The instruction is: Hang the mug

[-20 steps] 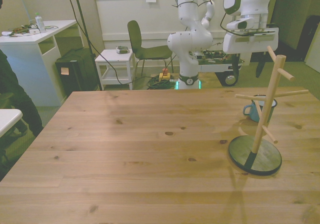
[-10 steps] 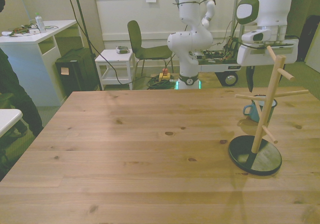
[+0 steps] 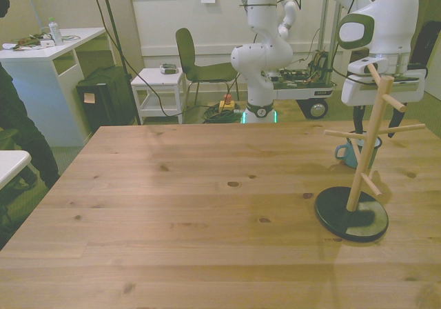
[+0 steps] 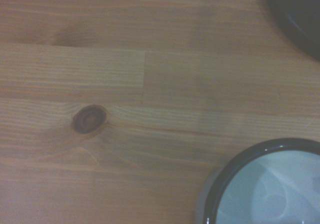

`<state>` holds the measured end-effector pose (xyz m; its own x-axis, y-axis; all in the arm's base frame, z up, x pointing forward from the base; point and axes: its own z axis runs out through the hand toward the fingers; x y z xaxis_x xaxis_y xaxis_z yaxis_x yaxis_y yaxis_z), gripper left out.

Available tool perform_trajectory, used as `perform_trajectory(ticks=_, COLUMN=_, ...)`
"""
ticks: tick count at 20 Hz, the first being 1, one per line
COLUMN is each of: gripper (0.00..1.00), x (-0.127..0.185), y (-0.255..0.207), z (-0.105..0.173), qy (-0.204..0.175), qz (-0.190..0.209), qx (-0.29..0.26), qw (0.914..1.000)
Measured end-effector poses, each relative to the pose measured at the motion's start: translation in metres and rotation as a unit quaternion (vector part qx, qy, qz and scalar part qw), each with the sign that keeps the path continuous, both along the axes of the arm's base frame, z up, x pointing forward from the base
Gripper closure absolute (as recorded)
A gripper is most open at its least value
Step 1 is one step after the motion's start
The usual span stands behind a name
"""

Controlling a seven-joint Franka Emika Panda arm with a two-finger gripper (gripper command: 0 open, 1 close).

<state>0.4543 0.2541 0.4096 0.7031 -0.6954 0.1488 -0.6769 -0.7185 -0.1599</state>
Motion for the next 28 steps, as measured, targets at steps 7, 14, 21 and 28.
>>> perform_trajectory(ticks=7, gripper=1.00, x=0.010, y=-0.009, z=-0.008, qy=0.009, qz=-0.013, qx=0.002, qw=0.9999)
perform_trajectory(ticks=14, gripper=1.00, x=0.014, y=-0.016, z=-0.014, qy=0.015, qz=-0.020, qx=0.002, qw=0.9997)
perform_trajectory(ticks=21, gripper=1.00, x=0.014, y=-0.018, z=-0.016, qy=0.017, qz=-0.022, qx=0.001, qw=0.9996)
perform_trajectory(ticks=28, gripper=1.00, x=0.013, y=-0.022, z=-0.022, qy=0.023, qz=-0.025, qx=-0.002, qw=0.9994)
